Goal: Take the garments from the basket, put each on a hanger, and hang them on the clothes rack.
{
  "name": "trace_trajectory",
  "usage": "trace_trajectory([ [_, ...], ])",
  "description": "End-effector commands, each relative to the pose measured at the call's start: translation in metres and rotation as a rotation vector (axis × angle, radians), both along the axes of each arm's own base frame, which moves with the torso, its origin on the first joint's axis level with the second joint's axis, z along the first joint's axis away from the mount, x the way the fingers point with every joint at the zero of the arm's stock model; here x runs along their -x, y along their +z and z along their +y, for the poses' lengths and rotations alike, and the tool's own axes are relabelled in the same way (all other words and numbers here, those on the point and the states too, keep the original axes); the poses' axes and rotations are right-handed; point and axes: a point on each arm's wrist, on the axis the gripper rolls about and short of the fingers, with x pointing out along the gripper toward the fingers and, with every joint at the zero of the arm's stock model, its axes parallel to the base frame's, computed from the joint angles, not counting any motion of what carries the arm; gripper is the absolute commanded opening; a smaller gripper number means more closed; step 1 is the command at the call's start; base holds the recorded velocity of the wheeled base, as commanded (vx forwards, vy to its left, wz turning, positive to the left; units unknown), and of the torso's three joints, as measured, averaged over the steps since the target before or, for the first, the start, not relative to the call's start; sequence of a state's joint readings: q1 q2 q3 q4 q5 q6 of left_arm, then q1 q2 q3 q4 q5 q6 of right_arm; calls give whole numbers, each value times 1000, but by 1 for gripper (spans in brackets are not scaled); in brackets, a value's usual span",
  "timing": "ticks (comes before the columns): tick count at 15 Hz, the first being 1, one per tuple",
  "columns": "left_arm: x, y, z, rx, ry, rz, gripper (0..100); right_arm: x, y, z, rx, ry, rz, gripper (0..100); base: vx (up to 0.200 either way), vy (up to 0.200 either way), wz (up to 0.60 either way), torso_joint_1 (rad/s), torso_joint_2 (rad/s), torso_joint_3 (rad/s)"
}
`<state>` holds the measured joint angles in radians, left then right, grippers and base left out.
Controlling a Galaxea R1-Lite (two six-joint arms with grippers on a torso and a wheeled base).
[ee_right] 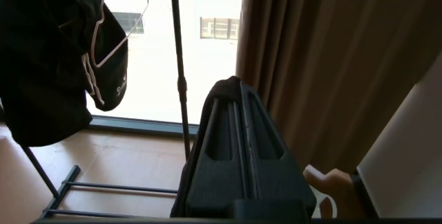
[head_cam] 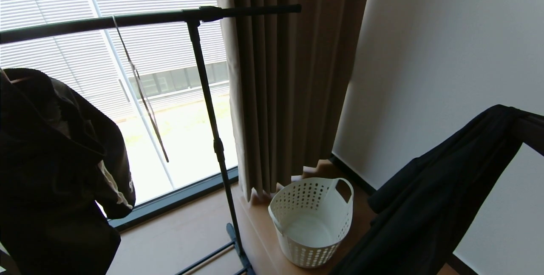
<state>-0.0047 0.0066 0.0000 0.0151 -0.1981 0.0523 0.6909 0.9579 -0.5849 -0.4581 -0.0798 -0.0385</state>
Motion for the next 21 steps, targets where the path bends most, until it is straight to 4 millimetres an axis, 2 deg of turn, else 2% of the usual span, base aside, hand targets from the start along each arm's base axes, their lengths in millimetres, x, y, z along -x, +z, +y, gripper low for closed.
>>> trace_trajectory([
  [1, 0, 0, 0, 0, 0, 0, 100, -2, -2, 0, 7, -10, 9, 0, 0, 0, 0, 76, -173, 85],
  [9, 0, 0, 0, 0, 0, 0, 100, -7, -8, 2, 52, -16, 13, 0, 0, 0, 0, 187, -466, -242],
  [21, 0, 0, 0, 0, 5, 0, 100, -10, -11, 0, 81, -47, 9, 0, 0, 0, 0, 13, -26, 48],
])
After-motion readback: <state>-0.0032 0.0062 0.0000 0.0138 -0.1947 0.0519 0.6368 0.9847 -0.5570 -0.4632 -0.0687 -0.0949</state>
